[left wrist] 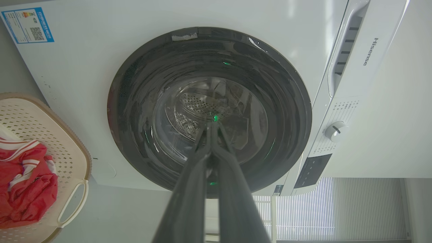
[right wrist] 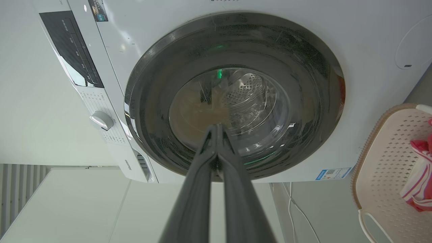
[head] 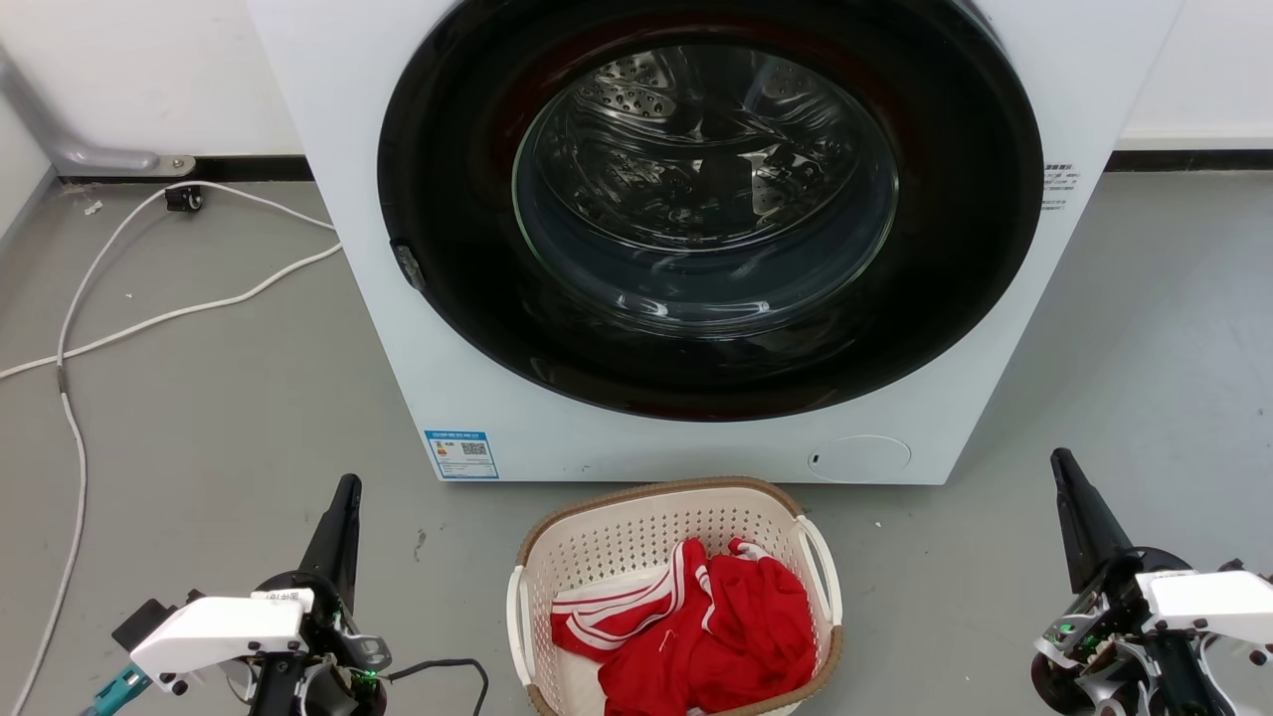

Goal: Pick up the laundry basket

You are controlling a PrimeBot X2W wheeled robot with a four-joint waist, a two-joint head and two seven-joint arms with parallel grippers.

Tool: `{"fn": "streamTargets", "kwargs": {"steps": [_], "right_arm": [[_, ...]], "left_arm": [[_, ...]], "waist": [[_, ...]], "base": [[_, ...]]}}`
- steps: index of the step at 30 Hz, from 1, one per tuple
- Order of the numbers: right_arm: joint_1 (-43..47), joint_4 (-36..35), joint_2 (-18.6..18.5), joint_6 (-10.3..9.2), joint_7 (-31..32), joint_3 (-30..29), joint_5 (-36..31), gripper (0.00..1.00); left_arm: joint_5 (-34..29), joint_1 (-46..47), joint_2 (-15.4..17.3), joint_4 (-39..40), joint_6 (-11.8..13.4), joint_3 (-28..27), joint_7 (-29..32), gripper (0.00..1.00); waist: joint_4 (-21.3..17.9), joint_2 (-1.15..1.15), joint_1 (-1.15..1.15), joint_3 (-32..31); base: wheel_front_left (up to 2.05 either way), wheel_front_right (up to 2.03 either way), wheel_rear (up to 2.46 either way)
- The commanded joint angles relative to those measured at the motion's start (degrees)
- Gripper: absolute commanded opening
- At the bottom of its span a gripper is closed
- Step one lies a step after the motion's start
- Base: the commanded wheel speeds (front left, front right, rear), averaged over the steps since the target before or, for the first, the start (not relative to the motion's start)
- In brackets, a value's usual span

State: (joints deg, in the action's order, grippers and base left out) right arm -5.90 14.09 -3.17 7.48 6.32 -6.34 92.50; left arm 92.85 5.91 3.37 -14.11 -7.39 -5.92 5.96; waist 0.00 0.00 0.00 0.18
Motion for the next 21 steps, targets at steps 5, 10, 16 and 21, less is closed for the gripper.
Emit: {"fn": "streamTargets", "kwargs": {"steps": [5,10,16,21], "right_arm": [[-0.73,0.09,0.25,0.02,0.14,-0.10,-0.23,0.00],[-0.73,0.09,0.26,0.02,0.16,-0.12,-0.25,0.00],[-0.73,0.09,0.28,0.02,0.18,-0.13,-0.27,0.00],[0.09,0.13,0.04,0.01,-0.02,-0.03,-0.24,1.00]], "left_arm": [[-0.43,0.62,-0.06,-0.07,-0.19,-0.20,0.29,0.00],[-0.39,0.63,-0.09,-0.06,-0.19,-0.24,0.34,0.00],[-0.43,0.63,-0.13,-0.06,-0.19,-0.28,0.31,0.00],[-0.19,-0.08,-0.13,-0.17,0.01,-0.11,0.16,1.00]], "waist": [[0.00,0.00,0.00,0.00],[0.00,0.00,0.00,0.00],[0.00,0.00,0.00,0.00],[0.00,0.00,0.00,0.00]], "base": [[0.00,0.00,0.00],[0.00,0.00,0.00],[0.00,0.00,0.00],[0.00,0.00,0.00]]}}
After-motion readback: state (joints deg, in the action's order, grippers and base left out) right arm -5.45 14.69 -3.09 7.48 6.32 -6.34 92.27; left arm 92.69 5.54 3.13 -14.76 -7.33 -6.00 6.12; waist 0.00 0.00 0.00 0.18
